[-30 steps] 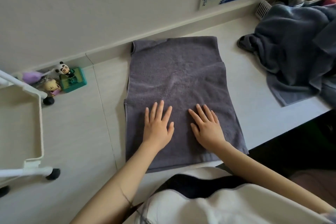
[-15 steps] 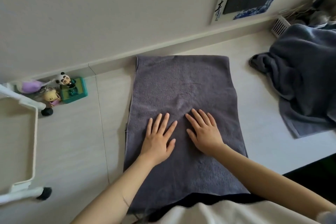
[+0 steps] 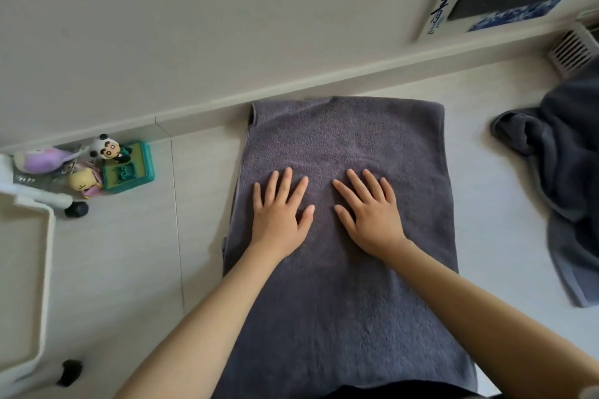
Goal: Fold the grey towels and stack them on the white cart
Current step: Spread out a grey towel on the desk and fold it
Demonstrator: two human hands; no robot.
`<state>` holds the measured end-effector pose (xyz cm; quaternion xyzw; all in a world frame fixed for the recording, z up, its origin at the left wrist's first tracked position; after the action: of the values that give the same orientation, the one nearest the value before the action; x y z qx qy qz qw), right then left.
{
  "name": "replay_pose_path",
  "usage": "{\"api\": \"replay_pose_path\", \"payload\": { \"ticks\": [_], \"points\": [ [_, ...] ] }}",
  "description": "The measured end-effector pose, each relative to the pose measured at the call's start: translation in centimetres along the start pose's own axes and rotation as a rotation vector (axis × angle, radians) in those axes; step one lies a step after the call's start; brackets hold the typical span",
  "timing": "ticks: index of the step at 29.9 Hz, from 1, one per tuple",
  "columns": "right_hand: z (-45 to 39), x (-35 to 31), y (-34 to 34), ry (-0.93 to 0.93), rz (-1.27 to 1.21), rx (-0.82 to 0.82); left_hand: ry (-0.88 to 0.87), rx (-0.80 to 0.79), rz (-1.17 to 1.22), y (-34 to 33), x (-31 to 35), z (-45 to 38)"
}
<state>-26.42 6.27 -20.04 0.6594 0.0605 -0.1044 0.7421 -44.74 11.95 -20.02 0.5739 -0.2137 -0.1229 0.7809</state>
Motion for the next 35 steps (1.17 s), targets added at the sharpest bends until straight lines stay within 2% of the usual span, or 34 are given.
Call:
{"api": "replay_pose_path", "payload": {
  "ticks": [3,8,12,16,20,22,24,26,28,30,35],
  "points": [
    [-2.0,1.6,0.8,-0.156,-0.028,0.049,0.174,0.127,0.124,1.6,-1.1,-2.6],
    [-5.3,6.1,2.7,-0.611,-0.093,0.0,0.459,0.169,0.269,4.9,-2.5,-7.1],
    [-7.1,8.0,4.8,-0.77,-0.157,0.033,0.628,0.2,0.384,6.4,-3.3,-9.3],
    [-8.1,8.3,6.0,-0.739,-0.334,0.199,0.582,0.247,0.482,6.8,-3.8,-10.1],
    [-8.3,9.2,6.1,-0.803,-0.71,0.296,0.612,0.177,0.843,7.7,-3.7,-10.4],
    [-8.4,9.7,6.7,-0.89,-0.877,0.263,0.659,0.087,1.149,8.4,-3.6,-10.7],
    [-8.8,10.4,7.4,-0.938,-1.034,0.166,0.704,-0.093,1.464,9.6,-3.6,-11.0],
    [-9.5,11.0,8.7,-0.919,-1.227,0.093,0.697,-0.208,1.608,10.8,-4.1,-11.8],
    [-10.3,11.8,9.7,-0.874,-1.514,0.045,0.671,-0.198,1.668,11.7,-4.5,-12.4],
    [-10.7,12.6,10.2,-0.781,-1.698,0.018,0.68,-0.145,1.681,12.0,-4.6,-12.7],
    [-10.5,12.9,11.8,-0.734,-1.748,-0.059,0.742,-0.065,1.669,13.6,-5.1,-12.7]
  ]
}}
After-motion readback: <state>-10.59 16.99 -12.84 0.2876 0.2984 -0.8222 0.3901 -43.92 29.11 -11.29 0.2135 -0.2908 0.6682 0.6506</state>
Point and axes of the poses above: each hand's wrist, its own z-axis away from the middle knuckle, its own y-axis out of the back of the hand, x = y × z, the point moved 1 cm from there along -z, towards the middle knuckle, and after that the axes turned 6 degrees about -x, right-handed, at the moved point
